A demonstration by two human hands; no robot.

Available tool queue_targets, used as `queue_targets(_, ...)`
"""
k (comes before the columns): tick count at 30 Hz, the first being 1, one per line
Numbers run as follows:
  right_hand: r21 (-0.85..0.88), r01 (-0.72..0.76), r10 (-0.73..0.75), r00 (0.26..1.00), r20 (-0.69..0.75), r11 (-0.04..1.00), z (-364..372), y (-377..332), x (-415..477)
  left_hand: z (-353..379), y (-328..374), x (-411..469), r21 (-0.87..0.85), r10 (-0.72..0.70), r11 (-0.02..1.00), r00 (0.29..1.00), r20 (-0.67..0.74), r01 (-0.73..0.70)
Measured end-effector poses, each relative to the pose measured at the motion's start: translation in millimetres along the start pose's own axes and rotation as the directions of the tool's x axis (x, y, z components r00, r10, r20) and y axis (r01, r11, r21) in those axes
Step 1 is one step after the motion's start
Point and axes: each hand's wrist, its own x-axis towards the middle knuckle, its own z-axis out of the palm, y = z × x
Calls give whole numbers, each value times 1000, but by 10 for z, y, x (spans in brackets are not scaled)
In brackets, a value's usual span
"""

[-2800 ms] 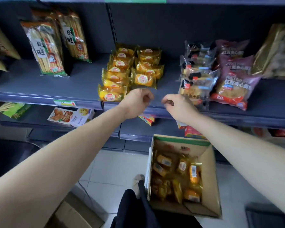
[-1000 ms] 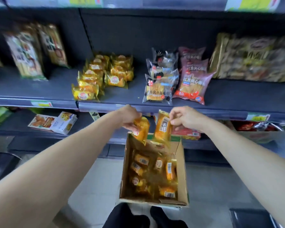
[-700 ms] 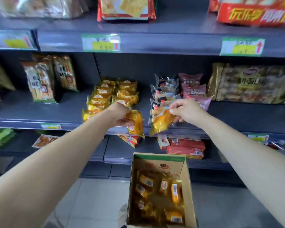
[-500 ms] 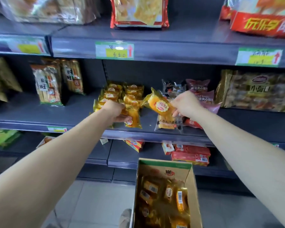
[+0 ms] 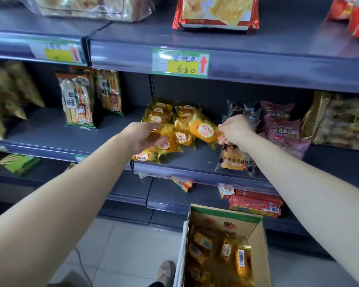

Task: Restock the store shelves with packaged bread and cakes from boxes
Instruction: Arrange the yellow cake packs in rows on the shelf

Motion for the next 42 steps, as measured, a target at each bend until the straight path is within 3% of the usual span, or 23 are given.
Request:
queue_targets(2,315,-161,141,986,84,936,47,-47,-1,-52,37,45,-16,31,999,999,40,-31)
queue_targets(5,645,-354,203,932,299,677,154,-92,-78,-108,55,116,-63,58,996,998,9,-57)
queue_targets(7,710,-436,196,897,397,553,251,-79,-92,-127,41,150,-68,51,996,998,-45,-54)
queue_targets(11,708,-522,158,842,515,476,447,-114,-112,-73,-14,154,41,52,998,995,-81,-48)
queue_targets(14,681,-509,73,825,560,526,513,-157,-121,-68,-23,189,131,83,989,989,-125,-67)
queue_targets(17,512,-436,56,798,599,740,555,-140,-99,-124,-19,248,270,100,960,989,-104,-69)
queue_targets(19,407,-350,68,822,566,844,614,-108,-67,-132,-25,256,337,96,939,993,-66,-68)
queue_targets(25,314,-74,-81,888,453,947,664,-60,62,-122,-41,269,410,86,909,996,-6,-75)
queue_targets(28,253,-63,-80,852,518,965,607,-88,81,-133,-38,273,442,97,892,995,19,-95)
queue_targets(30,295,-105,-55,871,488,950,577,-94,122,-155,-10,269,421,116,901,993,11,-110)
queue_targets(35,485,-132,49,982,180,865,558,-4,248,-258,87,258,291,172,947,980,-100,-137)
queue_targets(38,572,-161,59,980,191,804,644,64,298,-291,101,266,239,186,959,975,-123,-152)
queue_targets(42,564,-199,90,972,215,801,854,126,338,-321,91,280,231,173,963,976,-135,-139)
